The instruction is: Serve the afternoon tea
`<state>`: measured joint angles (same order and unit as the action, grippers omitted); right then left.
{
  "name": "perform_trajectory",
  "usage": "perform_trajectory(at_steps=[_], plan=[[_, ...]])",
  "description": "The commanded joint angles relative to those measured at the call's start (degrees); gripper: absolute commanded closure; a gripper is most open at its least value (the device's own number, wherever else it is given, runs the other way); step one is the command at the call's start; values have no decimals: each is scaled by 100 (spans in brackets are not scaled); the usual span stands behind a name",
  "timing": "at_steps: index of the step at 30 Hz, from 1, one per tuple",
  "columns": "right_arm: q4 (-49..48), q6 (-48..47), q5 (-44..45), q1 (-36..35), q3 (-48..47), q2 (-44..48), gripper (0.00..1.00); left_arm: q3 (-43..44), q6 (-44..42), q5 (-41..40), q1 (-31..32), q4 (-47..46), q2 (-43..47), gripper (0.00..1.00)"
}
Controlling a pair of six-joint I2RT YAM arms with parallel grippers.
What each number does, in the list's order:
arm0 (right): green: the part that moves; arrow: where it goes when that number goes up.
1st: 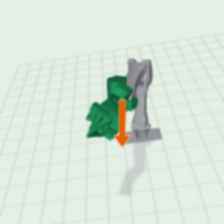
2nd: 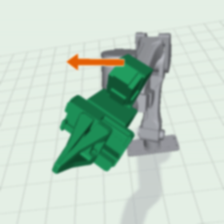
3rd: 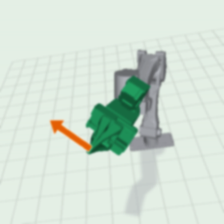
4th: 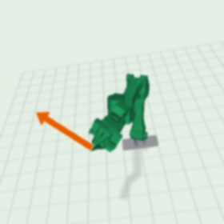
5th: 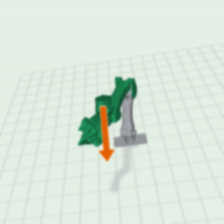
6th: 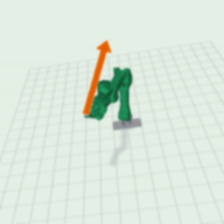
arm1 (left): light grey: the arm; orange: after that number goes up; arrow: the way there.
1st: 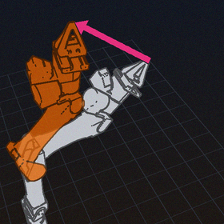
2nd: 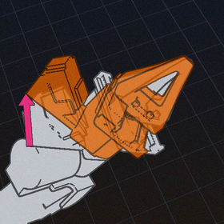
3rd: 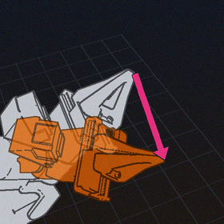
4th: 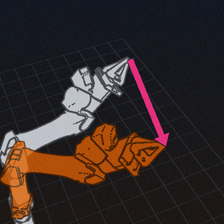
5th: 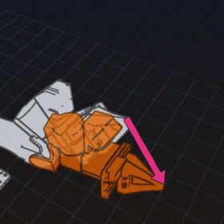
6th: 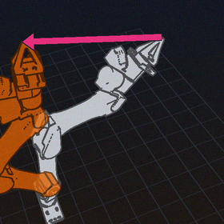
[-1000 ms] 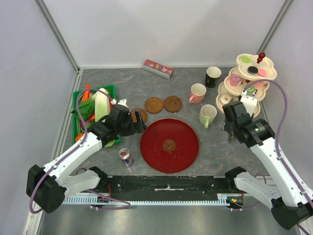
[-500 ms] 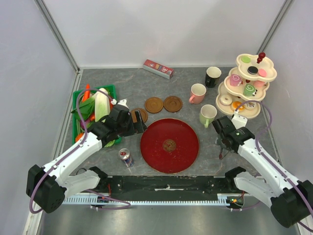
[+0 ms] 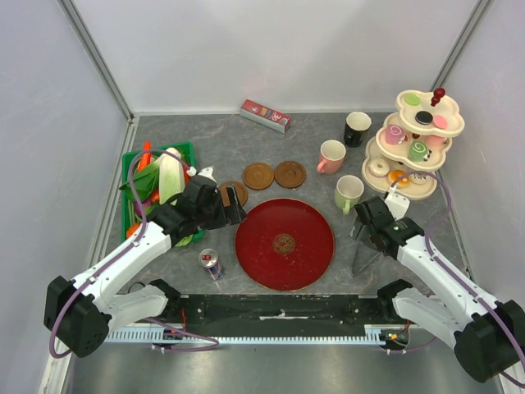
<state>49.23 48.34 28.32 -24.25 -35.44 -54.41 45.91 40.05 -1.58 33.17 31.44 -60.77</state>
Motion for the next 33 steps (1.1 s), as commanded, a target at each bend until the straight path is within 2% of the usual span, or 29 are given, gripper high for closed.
perform_trajectory(at_steps=[1, 3, 5, 10, 19, 25, 33], plan=[[-861, -1226, -588, -10, -349, 431, 2, 120, 11, 79, -21, 134, 109, 1], [-1152, -1870, -1133, -114, -507, 484, 2, 120, 38, 79, -30, 152, 162, 1], [-1162, -2100, -1189, -368, -762, 231, 2, 111, 90, 53, -30, 152, 197, 1], [-1477, -1986, -258, -993, -1026, -639, 2, 146, 187, 27, -30, 283, 241, 1], [-2646, -1582, 490, -1011, -1123, -1878, 2, 199, 275, -167, -30, 696, 540, 1], [-2787, -1345, 781, -713, -1334, -2732, 12, 260, 345, -281, -30, 925, 725, 1], [-3420, -1415, 34, -80, -1062, -2829, 30, 261, 451, -307, -30, 960, 857, 1]])
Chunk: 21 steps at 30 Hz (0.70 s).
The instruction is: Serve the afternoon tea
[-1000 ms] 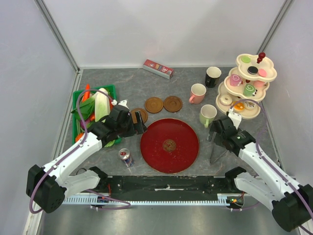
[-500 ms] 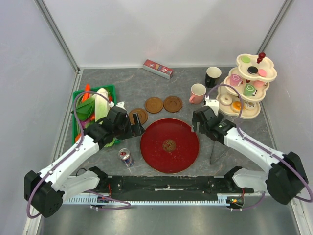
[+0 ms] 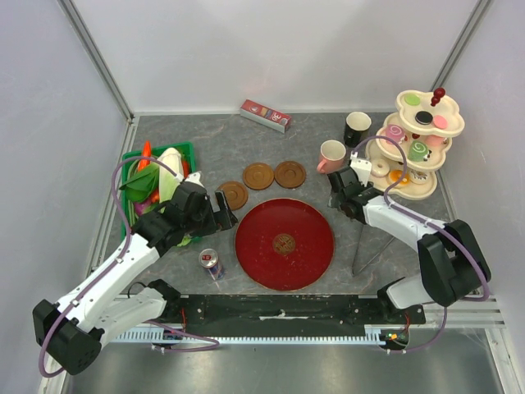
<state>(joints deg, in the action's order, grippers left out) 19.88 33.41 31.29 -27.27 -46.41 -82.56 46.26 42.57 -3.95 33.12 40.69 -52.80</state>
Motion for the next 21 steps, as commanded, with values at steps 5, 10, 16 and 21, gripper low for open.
perform_trajectory(at_steps=[5, 10, 16, 21], plan=[[-503, -80, -351, 310, 62, 21, 45, 234, 234, -27, -34, 36, 41, 1], [-424, -159, -431, 318, 115, 188, 68, 252, 243, 8, -17, 36, 24, 1], [-46, -466, -343, 318, -78, 512, 88, 208, 252, 17, -25, 53, 94, 1], [236, -897, -518, 152, -210, 1294, 95, 182, 235, -36, -25, 89, 155, 1]])
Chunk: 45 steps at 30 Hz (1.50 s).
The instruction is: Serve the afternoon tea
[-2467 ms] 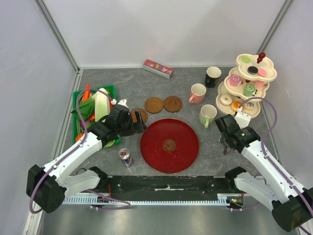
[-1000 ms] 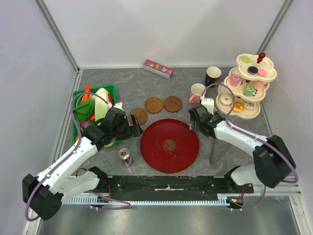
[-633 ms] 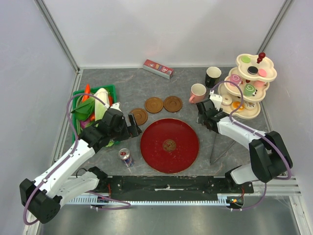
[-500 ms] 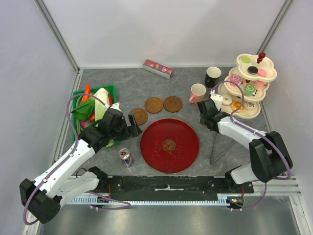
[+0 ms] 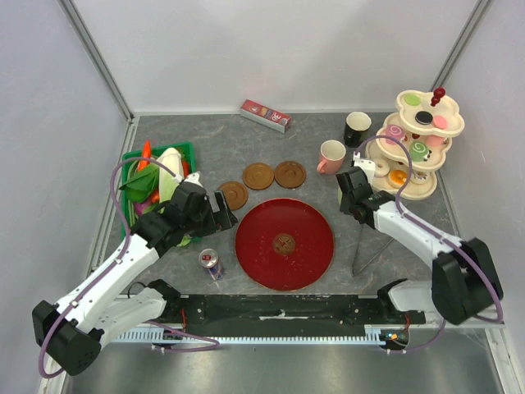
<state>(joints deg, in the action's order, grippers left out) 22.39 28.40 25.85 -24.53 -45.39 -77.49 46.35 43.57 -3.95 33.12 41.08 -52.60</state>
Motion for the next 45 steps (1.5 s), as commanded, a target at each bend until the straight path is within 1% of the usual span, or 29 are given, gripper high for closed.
perform_trajectory(at_steps=[1, 3, 7, 10, 13, 17, 20, 25, 29, 33, 38, 40, 42, 44, 45], plan=[[10, -484, -70, -191, -348, 962, 95, 173, 125, -36, -17, 58, 145, 1], [37, -634, -211, -393, -444, 1279, 96, 173, 108, -62, -25, 58, 162, 1], [-33, -862, -615, -719, -734, 1562, 96, 182, 90, -62, -25, 58, 189, 1], [-208, -1064, -940, -851, -936, 1518, 95, 155, 81, -63, -25, 58, 224, 1], [-393, -1249, -1143, -983, -1156, 1255, 94, 129, 99, -80, -17, 58, 206, 1], [-604, -1434, -1161, -1202, -1569, 597, 94, 111, 108, -106, -17, 58, 171, 1], [-762, -1399, -898, -1291, -1999, -70, 93, 129, 90, -98, -25, 58, 171, 1], [-815, -1241, -169, -1291, -2790, -1354, 92, 138, 46, -141, -25, 58, 162, 0], [-982, -1285, -79, -1291, -3300, -2250, 91, 164, 37, -115, -34, 58, 145, 1], [-1000, -1092, -141, -1291, -3661, -2893, 89, 173, 29, -159, -34, 58, 118, 1], [-1018, -1074, 131, -1282, -3846, -3307, 87, 173, -51, -142, -34, 67, 109, 1], [-991, -1039, 184, -1282, -3838, -3360, 85, 164, -51, -150, -34, 76, 118, 1], [-956, -1004, 237, -1282, -3820, -3377, 79, 155, -51, -168, -25, 76, 109, 1], [-860, -942, 307, -1282, -3846, -3386, 66, 155, -51, -168, -34, 67, 92, 1], [-772, -907, 342, -1282, -3864, -3386, 57, 164, -59, -168, -25, 67, 75, 1]])
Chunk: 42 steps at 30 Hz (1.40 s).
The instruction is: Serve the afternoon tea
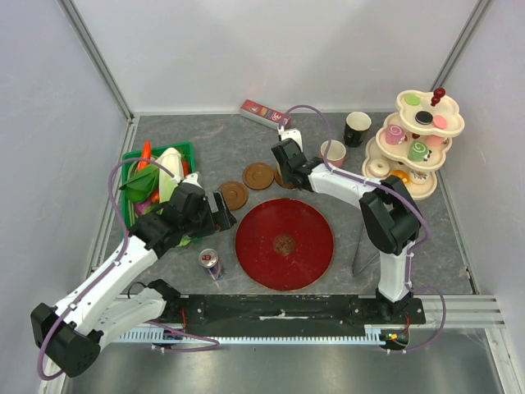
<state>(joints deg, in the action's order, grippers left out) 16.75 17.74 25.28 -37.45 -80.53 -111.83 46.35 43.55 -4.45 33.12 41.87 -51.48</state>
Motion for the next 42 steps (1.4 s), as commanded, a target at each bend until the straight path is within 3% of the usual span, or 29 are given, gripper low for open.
perform_trajectory(at_steps=[1, 5, 11, 17, 23, 26, 30, 42], plan=[[-155, 195, 416, 19, -367, 65, 50, 173, -57, -109, -34, -12, -55, 1], [21, 274, 250, 10, -411, 179, 24, 182, -66, -100, -25, -29, -90, 1], [275, 501, 520, 19, -393, 635, 2, 199, -75, -65, -25, -65, -90, 1], [643, 774, 706, 299, -156, 1277, 2, 199, -75, 31, -34, -117, -107, 1], [1154, 1705, 1137, 694, -6, 1348, 2, 190, -118, 207, -34, -293, -169, 1], [1286, 1865, 708, 1124, -146, 1164, 2, 208, -198, 251, -34, -293, -213, 1], [1295, 1620, 232, 1512, -506, 804, 2, 164, -242, 234, -34, -302, -195, 1], [979, 1294, 135, 1653, -797, 347, 2, 155, -277, 216, -25, -425, -371, 1]])
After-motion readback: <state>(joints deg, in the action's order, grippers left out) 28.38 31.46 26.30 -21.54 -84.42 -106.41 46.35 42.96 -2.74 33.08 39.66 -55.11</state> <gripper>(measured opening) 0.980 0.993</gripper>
